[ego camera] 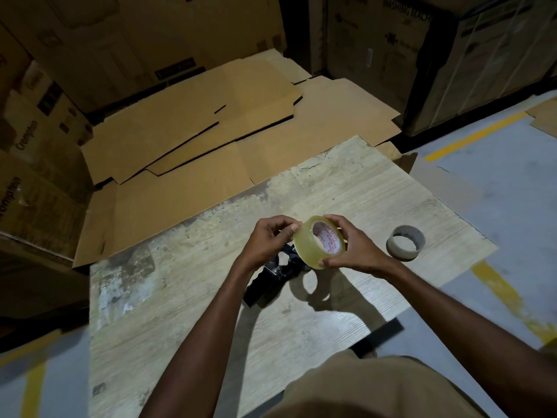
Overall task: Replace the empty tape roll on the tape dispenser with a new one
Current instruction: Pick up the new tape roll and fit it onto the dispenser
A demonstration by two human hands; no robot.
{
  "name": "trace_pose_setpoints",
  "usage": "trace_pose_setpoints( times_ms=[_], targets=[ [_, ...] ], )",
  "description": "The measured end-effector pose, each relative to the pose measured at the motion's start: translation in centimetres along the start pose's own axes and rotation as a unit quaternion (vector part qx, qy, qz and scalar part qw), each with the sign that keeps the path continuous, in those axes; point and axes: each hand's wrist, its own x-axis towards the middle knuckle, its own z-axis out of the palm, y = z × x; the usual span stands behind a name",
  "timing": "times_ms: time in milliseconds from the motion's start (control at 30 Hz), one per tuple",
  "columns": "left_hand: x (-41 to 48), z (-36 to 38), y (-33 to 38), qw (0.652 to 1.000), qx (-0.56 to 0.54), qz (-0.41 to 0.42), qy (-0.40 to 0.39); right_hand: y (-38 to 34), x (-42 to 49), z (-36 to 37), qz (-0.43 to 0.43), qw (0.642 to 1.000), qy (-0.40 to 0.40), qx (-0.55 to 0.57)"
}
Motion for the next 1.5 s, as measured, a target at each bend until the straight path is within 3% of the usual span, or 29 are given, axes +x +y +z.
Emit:
trace_pose_setpoints(
  times_ms=[167, 567, 700, 800, 967, 1100, 1333, 1500],
  targets=[
    [-0.8, -0.1, -0.1, 1.0, -0.028, -0.009, 0.003, 0.0, 0.3, 0.7, 0.002, 1.0, 0.002, -0.026],
    [-0.6, 0.4, -1.9, 0.997, 0.017, -0.053, 0.047, -1.7, 0.8, 2.7, -0.009, 0.985, 0.055, -0.165],
    [-0.8, 0.4, -2.6, 0.997, -0.028, -0.059, 0.048, -1.5, 0.9, 3.1, -0.024, 0.979, 0.059, -0.193],
    [-1.0, 0.0, -4.1, 0.987, -0.079, -0.083, 0.11, -0.9, 0.9, 3.3, -0.029, 0.971, 0.083, -0.222],
    [-2.2, -1.3, -8.2, 0.97, -0.006, -0.126, 0.209, 1.2, 1.5, 3.9, 0.035, 0.965, 0.095, -0.242],
    [-3.5, -1.2, -9.5, 0.964, 0.014, -0.155, 0.216, 1.3, 2.6, 5.3, 0.031, 0.957, 0.029, -0.287],
    [-4.4, 0.0, -9.8, 0.957, 0.0, -0.232, 0.172, 1.1, 4.1, 6.9, 0.032, 0.957, 0.013, -0.288],
    [-4.6, 1.2, -8.9, 0.968, -0.021, -0.221, 0.117, 1.5, 4.8, 7.1, 0.033, 0.954, 0.004, -0.297]
  ],
)
